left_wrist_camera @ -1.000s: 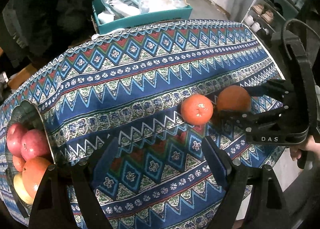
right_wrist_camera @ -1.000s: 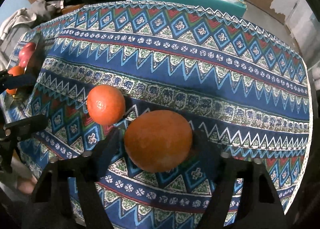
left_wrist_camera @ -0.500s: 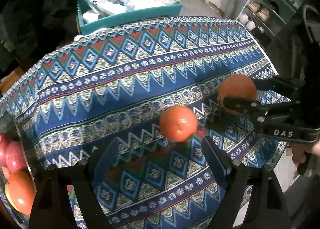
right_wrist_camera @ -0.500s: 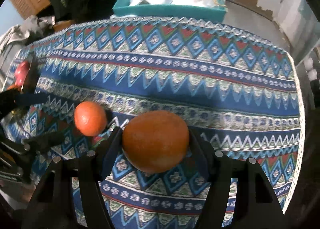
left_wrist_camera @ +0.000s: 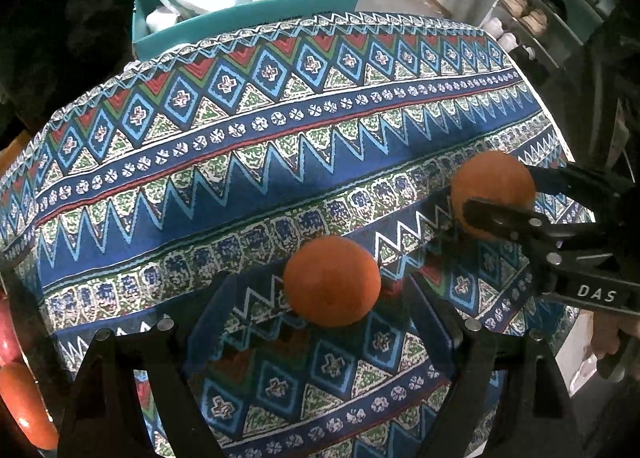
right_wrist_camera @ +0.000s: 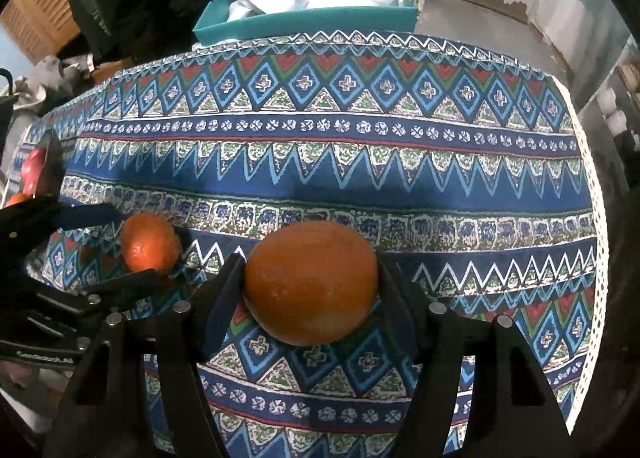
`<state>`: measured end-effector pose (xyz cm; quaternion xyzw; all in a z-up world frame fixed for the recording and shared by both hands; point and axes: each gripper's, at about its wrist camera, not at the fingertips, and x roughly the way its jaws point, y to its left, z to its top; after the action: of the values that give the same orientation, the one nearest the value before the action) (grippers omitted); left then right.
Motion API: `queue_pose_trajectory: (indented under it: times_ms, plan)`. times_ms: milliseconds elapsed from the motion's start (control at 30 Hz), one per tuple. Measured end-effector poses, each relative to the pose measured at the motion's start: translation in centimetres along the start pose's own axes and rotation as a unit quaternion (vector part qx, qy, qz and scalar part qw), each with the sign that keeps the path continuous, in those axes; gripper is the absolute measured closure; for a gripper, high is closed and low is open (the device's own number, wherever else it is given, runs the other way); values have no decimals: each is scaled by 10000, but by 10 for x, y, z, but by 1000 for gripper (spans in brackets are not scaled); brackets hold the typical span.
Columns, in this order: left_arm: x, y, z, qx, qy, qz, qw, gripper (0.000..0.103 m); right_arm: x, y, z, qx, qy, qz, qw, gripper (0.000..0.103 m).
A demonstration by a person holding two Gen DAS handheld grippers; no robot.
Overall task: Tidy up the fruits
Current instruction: 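Grasp a tangerine with the left tool while the right tool grasps the other one, then carry the tangerine with the left tool while the right tool carries its tangerine toward the plate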
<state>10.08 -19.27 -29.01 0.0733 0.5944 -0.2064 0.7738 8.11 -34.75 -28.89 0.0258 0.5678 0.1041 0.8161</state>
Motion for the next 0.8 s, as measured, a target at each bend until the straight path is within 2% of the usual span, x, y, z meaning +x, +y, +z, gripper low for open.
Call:
queue_pose_trajectory:
  times_ms: [133,233,267,300,500,800]
  plan:
    - [6,-1,0,6,25,0,10000,19,1,-3,-1,60,2,12,10000,36]
    - [9,-2,-1,25,40,-41,10000,36,1,-4,-1,76,-4,18,10000,36]
    - [10,-2,0,24,64,-70,10000,47,1,-4,-1,73,-6,16,10000,36]
    - [10,-1,0,20,83,-162,9998,53,1,-4,-1,74,-10,15,10000,36]
    - [2,2,-5,-49,-53,-226,9997,54,-1,3,2,11,-71,3,10000,36]
    - [-34,9,-7,-116,-396,-208,9989,54,-19,14,9,-95,-308,16,9995,36]
